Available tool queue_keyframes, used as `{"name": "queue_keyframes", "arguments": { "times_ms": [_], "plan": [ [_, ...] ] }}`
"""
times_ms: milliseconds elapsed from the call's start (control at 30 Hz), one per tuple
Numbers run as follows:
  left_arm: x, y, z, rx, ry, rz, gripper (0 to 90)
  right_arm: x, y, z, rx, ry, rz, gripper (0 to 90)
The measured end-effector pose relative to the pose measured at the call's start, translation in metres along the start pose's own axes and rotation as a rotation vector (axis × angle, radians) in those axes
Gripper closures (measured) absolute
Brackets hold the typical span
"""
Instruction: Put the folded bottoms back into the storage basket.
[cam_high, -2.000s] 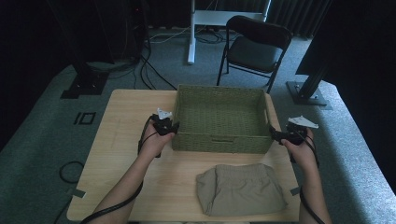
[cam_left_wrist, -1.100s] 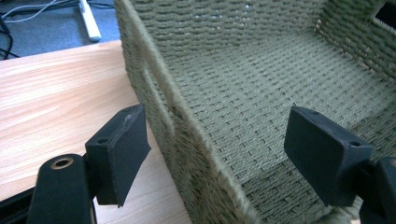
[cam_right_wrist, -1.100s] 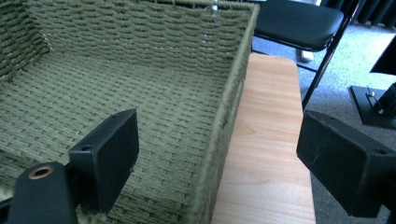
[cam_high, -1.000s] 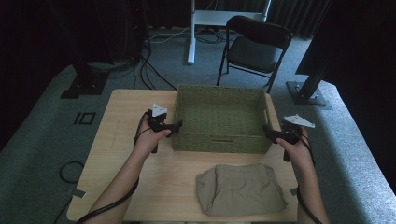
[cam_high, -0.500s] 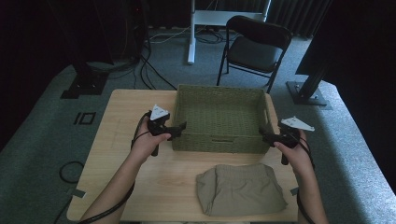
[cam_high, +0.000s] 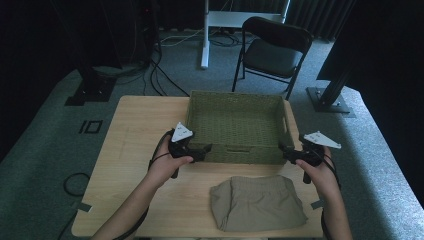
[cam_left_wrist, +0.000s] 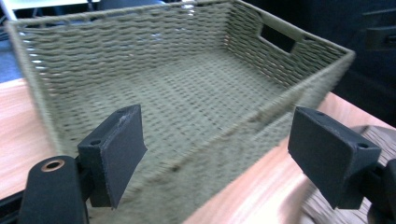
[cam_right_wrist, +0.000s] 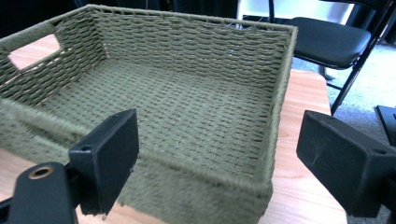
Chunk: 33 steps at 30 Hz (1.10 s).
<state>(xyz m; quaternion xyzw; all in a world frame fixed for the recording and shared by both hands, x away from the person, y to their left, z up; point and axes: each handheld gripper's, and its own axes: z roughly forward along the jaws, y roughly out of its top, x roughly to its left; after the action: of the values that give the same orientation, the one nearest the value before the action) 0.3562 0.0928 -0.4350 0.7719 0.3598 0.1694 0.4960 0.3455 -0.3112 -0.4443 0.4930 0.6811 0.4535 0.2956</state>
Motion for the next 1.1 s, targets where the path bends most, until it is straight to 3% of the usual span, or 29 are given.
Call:
{"name": "queue_keyframes", "arguments": {
  "times_ms": [133,467,800,1100],
  "plan": [
    [-0.012,-0.003,-0.001,-0.005,-0.030,0.018,19.5,0.005,-0.005,-0.007,-0.002,0.018,-0.019,12.8],
    [-0.034,-0.022,-0.004,-0.004,-0.080,0.011,19.5,0.018,-0.024,-0.022,-0.007,0.060,-0.030,12.8],
    [-0.060,-0.045,-0.001,0.077,-0.124,0.012,19.5,0.028,-0.047,-0.035,0.015,0.070,-0.029,12.8],
    [-0.078,-0.062,0.005,0.109,-0.170,0.002,19.5,0.034,-0.071,-0.038,0.070,0.072,-0.043,12.8]
  ]
}}
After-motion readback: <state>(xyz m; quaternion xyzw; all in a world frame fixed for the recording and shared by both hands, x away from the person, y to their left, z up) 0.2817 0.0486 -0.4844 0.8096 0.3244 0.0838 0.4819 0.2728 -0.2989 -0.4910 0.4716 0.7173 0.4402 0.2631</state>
